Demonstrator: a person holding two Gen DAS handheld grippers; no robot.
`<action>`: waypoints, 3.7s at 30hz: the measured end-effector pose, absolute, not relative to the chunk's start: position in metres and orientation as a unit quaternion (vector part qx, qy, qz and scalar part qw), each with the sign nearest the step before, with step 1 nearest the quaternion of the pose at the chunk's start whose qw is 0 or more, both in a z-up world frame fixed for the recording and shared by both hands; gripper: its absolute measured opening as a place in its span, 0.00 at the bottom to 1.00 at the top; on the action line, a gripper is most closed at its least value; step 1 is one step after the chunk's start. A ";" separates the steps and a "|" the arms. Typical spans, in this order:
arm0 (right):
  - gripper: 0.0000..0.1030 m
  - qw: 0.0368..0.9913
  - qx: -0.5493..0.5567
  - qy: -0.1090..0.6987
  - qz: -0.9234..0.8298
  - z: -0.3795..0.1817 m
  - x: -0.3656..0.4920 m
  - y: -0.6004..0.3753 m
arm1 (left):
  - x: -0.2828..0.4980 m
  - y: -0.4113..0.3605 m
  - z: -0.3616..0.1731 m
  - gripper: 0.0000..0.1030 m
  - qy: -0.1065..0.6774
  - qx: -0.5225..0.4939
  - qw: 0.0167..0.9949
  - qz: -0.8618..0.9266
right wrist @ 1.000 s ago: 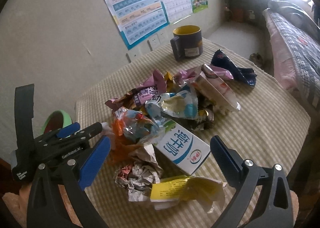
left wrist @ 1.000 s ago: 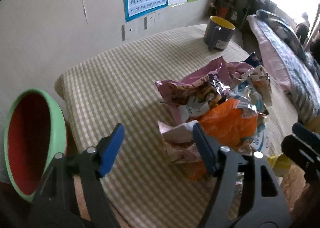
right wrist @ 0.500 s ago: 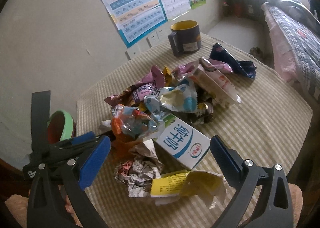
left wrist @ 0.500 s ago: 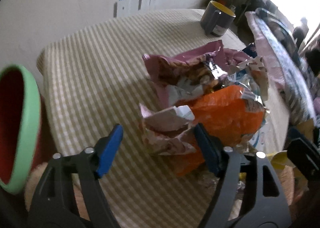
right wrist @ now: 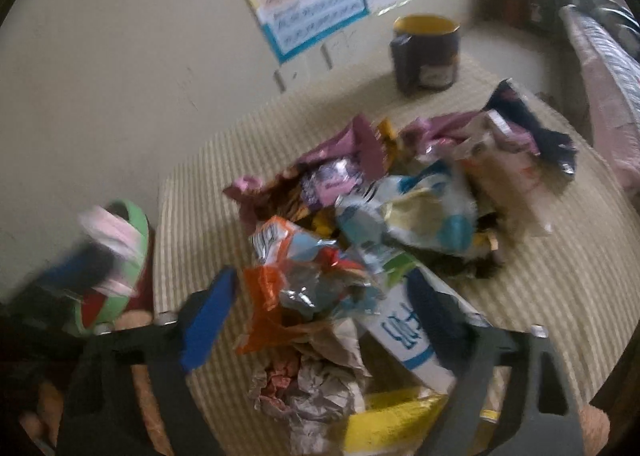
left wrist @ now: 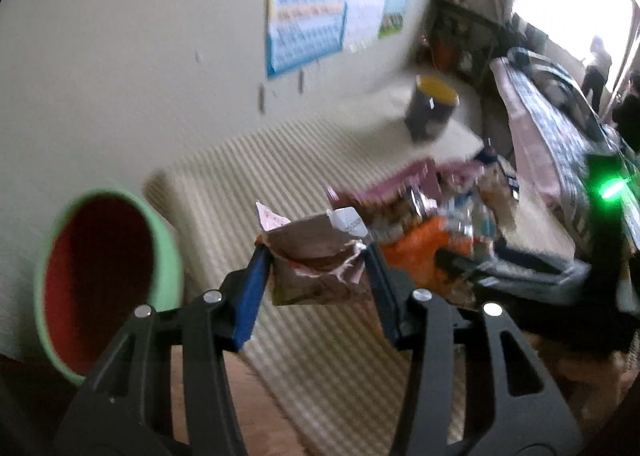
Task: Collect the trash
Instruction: 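Carry the wrapper over the green bin and open the left gripper, then grasp the crumpled foil paper with the left gripper while the right gripper grasps the yellow cup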
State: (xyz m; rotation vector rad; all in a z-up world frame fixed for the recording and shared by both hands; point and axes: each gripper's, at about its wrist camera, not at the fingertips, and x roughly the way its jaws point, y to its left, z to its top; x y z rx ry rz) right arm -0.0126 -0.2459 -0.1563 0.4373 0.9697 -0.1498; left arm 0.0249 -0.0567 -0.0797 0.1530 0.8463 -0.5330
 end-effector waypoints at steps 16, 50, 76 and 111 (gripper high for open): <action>0.46 0.903 0.194 0.381 -0.037 -0.074 -0.044 -0.196 | 0.020 0.001 -0.020 0.46 0.324 0.051 0.921 -0.210; 0.54 0.893 0.088 0.430 0.104 -0.083 0.076 -0.025 | 0.103 0.153 -0.123 0.47 0.450 -0.046 0.891 -0.033; 0.70 0.895 0.135 0.425 -0.031 -0.084 -0.007 -0.158 | 0.074 0.095 -0.105 0.69 0.433 -0.002 0.895 -0.107; 0.42 0.838 0.370 0.364 -0.170 -0.147 -0.174 -0.322 | -0.018 -0.133 -0.147 0.74 0.521 0.116 0.773 -0.344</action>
